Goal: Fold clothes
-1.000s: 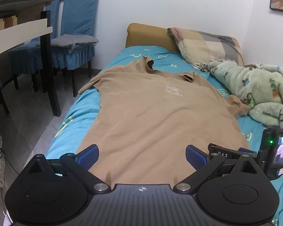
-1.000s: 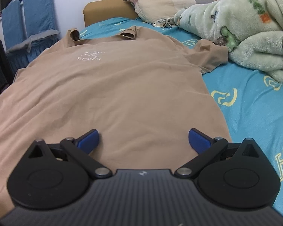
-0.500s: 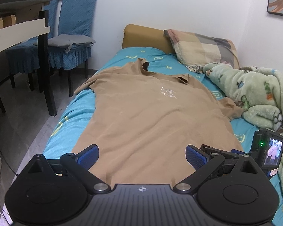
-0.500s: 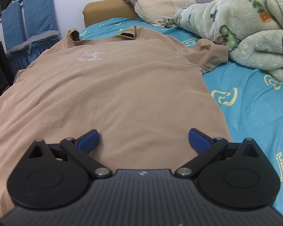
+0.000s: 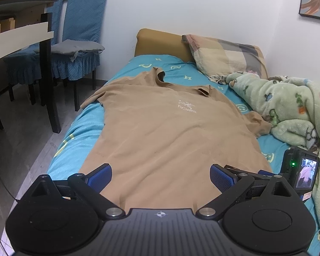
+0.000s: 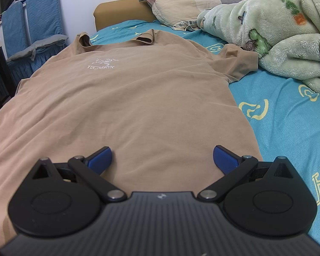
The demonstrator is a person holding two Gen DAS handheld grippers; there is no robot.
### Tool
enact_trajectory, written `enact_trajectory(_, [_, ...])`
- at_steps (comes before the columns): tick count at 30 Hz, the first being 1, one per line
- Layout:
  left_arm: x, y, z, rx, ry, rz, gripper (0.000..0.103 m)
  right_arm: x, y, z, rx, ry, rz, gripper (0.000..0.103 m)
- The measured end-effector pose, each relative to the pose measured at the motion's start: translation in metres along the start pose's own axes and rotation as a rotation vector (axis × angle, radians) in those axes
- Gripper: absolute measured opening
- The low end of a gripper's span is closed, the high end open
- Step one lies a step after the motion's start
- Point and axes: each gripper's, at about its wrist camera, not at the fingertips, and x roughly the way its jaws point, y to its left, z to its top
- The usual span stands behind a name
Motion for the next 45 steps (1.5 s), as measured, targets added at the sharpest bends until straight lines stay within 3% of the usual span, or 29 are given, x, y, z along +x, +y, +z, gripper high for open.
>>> enact_trajectory(27, [0.007, -0.003, 0.0, 0.066, -0.048, 0.036, 0.1, 0.0, 0.0, -0.001, 0.0, -0.002, 0.001, 0.103])
enact_trajectory(33, [0.019, -0.005, 0.003, 0.055, -0.026, 0.023, 0.1, 0.002, -0.003, 0.01, 0.001, 0.039, 0.03, 0.103])
enact_trajectory(35, [0.021, -0.007, 0.003, 0.056, -0.02, 0.018, 0.1, -0.002, -0.027, 0.027, 0.156, -0.026, 0.136, 0.103])
enact_trajectory(37, [0.024, -0.008, 0.002, 0.059, -0.013, 0.007, 0.1, -0.005, -0.06, 0.046, 0.347, -0.149, 0.184, 0.103])
enact_trajectory(41, [0.027, -0.009, 0.001, 0.061, -0.007, -0.007, 0.1, 0.035, -0.128, 0.076, 0.59, -0.181, 0.213, 0.103])
enact_trajectory(45, [0.038, -0.006, 0.002, 0.032, 0.004, -0.018, 0.1, 0.091, -0.175, 0.077, 0.684, -0.16, 0.174, 0.099])
